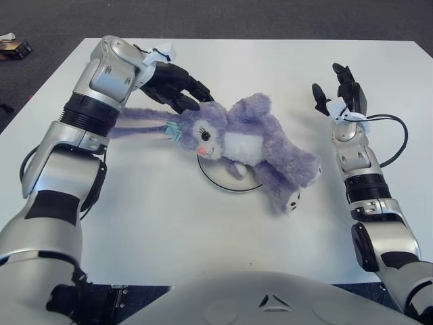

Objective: Put the doll into the plate.

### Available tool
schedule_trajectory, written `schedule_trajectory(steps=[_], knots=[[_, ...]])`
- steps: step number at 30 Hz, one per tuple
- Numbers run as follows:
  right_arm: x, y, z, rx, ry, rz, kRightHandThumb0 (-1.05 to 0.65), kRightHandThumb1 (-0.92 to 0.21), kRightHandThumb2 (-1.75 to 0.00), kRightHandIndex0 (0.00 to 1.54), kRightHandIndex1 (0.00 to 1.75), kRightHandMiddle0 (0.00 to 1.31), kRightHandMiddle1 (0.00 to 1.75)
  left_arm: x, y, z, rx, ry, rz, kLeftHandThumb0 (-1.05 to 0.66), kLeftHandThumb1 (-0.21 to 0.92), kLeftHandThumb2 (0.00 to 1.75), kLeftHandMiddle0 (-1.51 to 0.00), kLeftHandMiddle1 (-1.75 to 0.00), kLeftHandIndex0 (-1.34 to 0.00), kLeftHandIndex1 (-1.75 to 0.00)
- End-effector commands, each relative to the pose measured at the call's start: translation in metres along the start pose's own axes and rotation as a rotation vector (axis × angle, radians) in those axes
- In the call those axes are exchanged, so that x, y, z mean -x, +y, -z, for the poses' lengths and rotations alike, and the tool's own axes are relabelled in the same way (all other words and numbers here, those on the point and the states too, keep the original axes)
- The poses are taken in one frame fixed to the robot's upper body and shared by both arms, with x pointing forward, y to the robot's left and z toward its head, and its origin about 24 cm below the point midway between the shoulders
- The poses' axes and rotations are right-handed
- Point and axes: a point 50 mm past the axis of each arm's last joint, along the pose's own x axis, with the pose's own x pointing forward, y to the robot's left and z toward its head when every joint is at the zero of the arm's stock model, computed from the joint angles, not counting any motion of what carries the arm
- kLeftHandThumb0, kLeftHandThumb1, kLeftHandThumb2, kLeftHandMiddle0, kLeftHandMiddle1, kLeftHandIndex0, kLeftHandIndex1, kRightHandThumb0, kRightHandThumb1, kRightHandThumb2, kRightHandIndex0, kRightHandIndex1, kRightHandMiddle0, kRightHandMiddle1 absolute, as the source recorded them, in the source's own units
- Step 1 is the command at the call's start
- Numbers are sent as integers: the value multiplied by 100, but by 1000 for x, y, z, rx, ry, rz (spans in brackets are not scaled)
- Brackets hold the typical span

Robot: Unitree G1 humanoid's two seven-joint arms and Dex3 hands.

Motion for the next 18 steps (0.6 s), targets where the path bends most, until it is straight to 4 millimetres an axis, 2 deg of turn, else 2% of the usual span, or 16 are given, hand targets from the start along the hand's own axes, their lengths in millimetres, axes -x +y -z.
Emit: schedule_trajectory(steps=[1,11,18], knots=[[-3,-4,1,4,-2,16,-83,-92,-73,37,1,24,26,8,3,-6,-43,10,-9,-64,84,0,-45,-1,-37,-6],[-3,-4,1,5,2,16,-83,-92,-73,37,1,24,27,11,4,-6,-22,-9,6,-67,84,0,-31,0,-29,-1],[-2,-4,2,7,7,15,-83,-92,-74,37,1,24,27,19,11,-6,9,-121,5,-67,85,0,-27,0,-25,0]])
